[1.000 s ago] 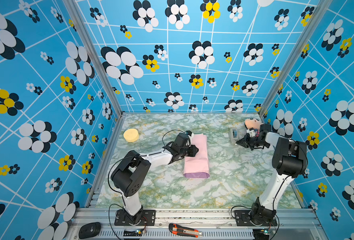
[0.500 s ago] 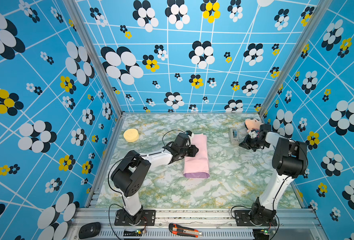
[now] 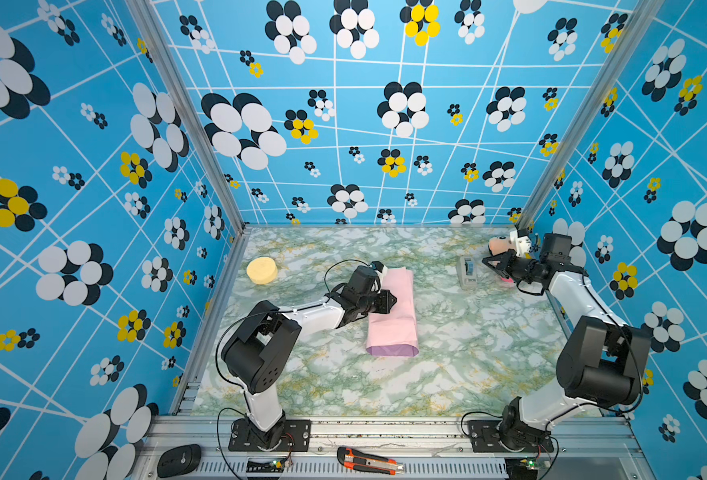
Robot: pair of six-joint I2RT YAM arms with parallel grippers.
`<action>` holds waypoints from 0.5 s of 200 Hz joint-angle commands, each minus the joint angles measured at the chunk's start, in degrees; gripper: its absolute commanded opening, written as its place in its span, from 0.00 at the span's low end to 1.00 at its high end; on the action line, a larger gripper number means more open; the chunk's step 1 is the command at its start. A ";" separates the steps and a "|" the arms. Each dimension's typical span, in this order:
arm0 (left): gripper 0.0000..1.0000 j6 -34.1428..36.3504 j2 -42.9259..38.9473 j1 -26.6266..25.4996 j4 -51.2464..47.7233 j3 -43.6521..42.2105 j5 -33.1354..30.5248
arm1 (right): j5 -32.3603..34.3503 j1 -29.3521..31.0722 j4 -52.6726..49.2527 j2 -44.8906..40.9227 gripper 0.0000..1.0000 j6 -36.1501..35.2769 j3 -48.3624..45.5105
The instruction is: Wrap the gift box in paper
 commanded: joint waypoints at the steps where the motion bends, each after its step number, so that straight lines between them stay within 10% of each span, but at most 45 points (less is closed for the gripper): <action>1: 0.21 0.50 -0.07 -0.08 -6.85 -2.45 -3.02 | -4.29 0.47 1.53 -5.53 0.00 1.06 -2.42; 30: 0.21 0.60 0.00 -0.08 -6.61 -2.52 -2.93 | 3.91 0.86 -3.14 -10.70 0.00 -2.27 -3.31; 62: 0.21 0.56 0.37 -0.08 -6.44 -2.19 -2.58 | 16.45 0.96 -13.24 -6.84 0.34 -5.93 -2.12; 100: 0.21 0.68 0.51 -0.16 -6.78 -1.93 -2.56 | 21.68 1.66 -17.56 4.89 0.39 -12.04 1.99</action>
